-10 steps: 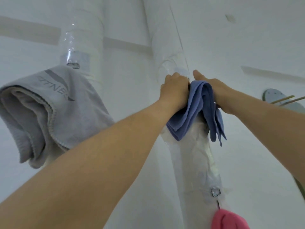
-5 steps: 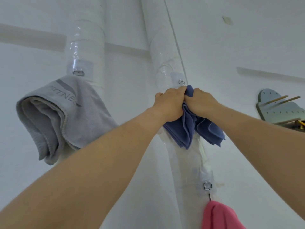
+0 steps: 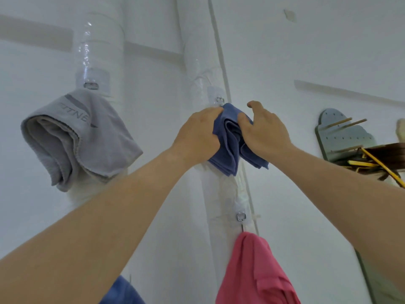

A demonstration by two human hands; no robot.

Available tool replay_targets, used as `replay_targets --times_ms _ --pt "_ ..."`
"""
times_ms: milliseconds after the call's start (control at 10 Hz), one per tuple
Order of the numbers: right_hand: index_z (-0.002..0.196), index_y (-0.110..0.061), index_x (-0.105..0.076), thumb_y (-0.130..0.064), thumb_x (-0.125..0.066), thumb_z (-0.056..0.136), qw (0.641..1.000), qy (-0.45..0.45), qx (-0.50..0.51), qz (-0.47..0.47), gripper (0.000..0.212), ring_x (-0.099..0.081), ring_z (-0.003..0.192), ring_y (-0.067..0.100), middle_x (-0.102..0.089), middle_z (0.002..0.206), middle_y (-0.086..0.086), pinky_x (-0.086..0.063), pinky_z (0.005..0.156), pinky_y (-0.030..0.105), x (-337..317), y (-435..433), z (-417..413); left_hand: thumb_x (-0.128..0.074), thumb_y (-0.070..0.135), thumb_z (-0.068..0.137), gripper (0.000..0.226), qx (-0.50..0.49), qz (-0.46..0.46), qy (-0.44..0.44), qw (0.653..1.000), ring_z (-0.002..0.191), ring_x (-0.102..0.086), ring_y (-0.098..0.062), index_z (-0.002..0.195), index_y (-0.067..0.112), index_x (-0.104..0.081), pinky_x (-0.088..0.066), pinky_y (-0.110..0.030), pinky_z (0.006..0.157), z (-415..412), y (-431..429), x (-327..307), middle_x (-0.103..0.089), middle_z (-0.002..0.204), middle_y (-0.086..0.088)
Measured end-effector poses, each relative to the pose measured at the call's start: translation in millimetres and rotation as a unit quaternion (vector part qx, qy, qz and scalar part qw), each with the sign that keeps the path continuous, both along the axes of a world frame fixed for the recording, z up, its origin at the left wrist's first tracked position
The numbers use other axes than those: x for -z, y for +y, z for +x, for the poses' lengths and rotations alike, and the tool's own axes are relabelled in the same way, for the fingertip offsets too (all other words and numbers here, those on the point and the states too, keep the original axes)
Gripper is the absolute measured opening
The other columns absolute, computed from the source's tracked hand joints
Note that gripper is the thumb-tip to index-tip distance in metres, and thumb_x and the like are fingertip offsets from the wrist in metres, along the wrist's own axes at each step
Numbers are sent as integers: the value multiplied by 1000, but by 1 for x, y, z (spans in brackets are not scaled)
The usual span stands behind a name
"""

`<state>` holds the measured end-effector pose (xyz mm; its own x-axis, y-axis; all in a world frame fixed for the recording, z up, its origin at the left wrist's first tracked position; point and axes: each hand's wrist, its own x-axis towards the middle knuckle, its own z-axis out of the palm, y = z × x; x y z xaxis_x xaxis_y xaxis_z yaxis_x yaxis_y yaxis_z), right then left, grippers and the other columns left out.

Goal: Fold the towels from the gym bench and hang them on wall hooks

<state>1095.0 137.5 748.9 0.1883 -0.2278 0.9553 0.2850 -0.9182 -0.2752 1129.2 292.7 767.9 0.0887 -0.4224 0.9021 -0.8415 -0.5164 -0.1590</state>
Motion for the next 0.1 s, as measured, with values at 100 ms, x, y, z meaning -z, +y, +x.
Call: replay_targets --times_ms 100 --pt "134 -13 -45 -31 -36 98 999 -32 -13 -23 41 -54 110 32 -60 124 11 -41 84 37 13 0 -14 -46 3 82 54 -15 -44 12 999 120 -50 -20 134 17 -49 -40 -30 101 -15 5 17 -54 133 -2"
